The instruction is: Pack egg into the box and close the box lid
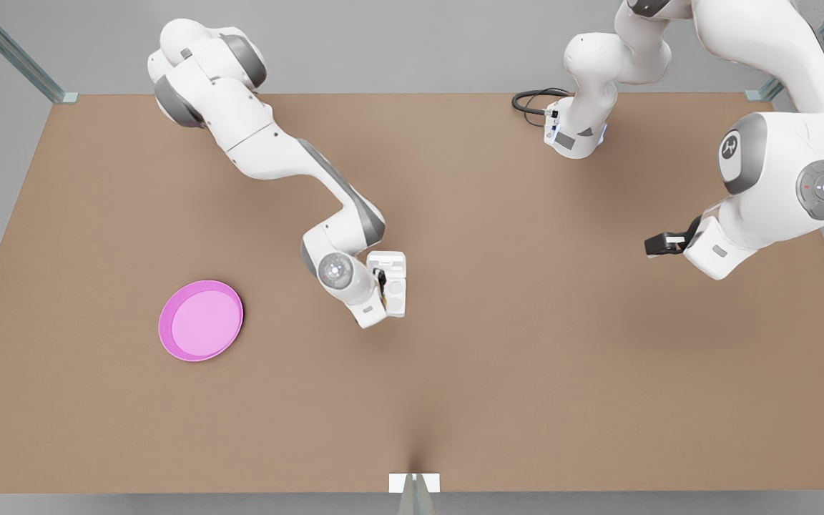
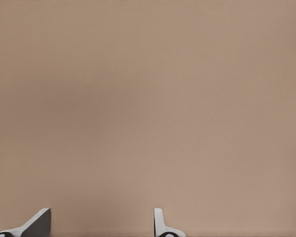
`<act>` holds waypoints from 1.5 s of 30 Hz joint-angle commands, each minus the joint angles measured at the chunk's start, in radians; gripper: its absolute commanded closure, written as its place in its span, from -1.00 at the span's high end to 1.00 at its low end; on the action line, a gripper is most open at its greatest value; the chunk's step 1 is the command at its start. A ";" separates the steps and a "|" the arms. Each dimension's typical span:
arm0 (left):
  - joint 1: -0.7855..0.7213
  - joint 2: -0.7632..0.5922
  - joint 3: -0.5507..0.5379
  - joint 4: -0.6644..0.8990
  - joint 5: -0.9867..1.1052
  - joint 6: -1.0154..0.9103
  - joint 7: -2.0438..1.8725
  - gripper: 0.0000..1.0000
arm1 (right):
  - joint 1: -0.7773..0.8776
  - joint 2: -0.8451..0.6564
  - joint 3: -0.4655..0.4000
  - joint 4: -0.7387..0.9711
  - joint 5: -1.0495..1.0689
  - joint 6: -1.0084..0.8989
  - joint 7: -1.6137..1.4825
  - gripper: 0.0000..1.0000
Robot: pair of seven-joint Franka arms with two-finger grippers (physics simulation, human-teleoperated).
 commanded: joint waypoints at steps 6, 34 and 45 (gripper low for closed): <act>0.000 0.000 0.000 0.000 0.000 0.000 0.001 1.00 | 0.002 0.006 0.000 -0.005 0.006 -0.001 -0.002 0.22; -0.874 0.388 -0.018 -0.165 -0.230 0.785 -0.767 -0.57 | -0.451 -0.509 -0.248 0.116 -0.067 -0.585 0.735 1.00; -0.859 0.520 -0.008 0.001 -0.213 0.784 -0.727 -0.57 | -0.451 -0.509 -0.248 0.116 -0.067 -0.593 0.736 1.00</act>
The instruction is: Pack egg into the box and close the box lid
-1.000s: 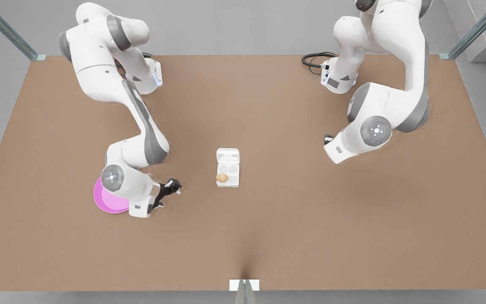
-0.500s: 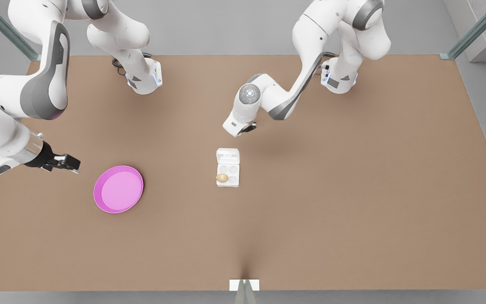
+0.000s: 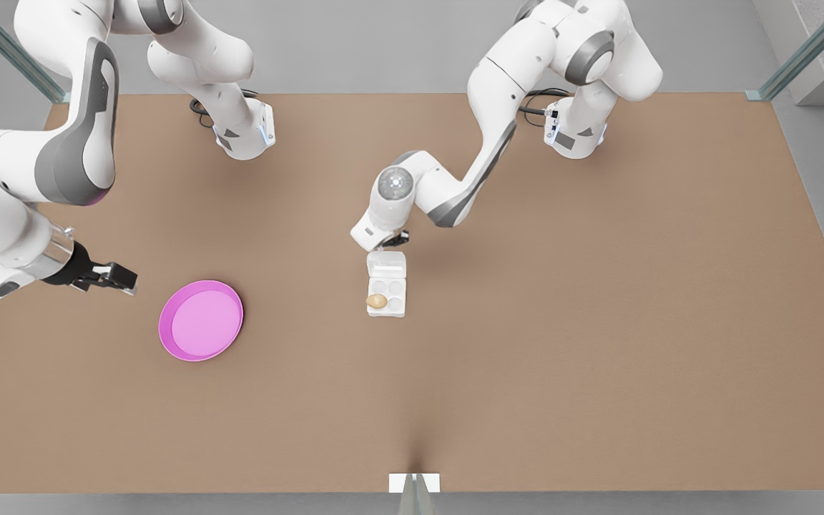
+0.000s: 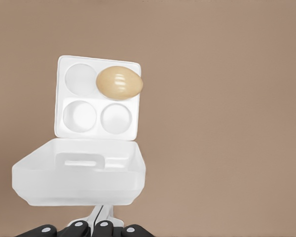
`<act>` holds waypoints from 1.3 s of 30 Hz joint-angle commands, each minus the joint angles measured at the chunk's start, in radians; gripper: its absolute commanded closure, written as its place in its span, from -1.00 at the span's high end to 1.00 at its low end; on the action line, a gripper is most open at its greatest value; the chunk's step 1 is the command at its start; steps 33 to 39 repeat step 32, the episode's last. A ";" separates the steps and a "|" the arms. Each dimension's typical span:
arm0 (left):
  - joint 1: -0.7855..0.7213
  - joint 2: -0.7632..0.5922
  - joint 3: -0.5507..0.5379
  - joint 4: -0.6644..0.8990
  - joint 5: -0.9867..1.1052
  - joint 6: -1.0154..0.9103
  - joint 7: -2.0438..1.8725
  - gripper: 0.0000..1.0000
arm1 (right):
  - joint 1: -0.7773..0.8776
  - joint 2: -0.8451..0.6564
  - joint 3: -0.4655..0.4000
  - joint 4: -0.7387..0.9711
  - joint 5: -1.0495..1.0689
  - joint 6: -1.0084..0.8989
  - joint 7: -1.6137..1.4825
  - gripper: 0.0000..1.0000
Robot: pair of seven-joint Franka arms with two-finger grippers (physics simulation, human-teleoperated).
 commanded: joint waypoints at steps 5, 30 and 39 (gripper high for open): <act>0.023 0.046 0.002 0.062 0.019 -0.005 0.004 -0.57 | 0.008 0.003 0.000 -0.002 0.002 0.000 0.008 1.00; 0.929 -0.580 -0.190 0.058 0.262 -0.865 0.689 1.00 | -0.003 0.012 -0.003 0.011 0.000 0.000 0.002 1.00; 0.931 -0.577 -0.190 0.058 0.262 -0.864 0.689 1.00 | -0.003 0.014 -0.003 0.009 0.000 0.003 -0.001 1.00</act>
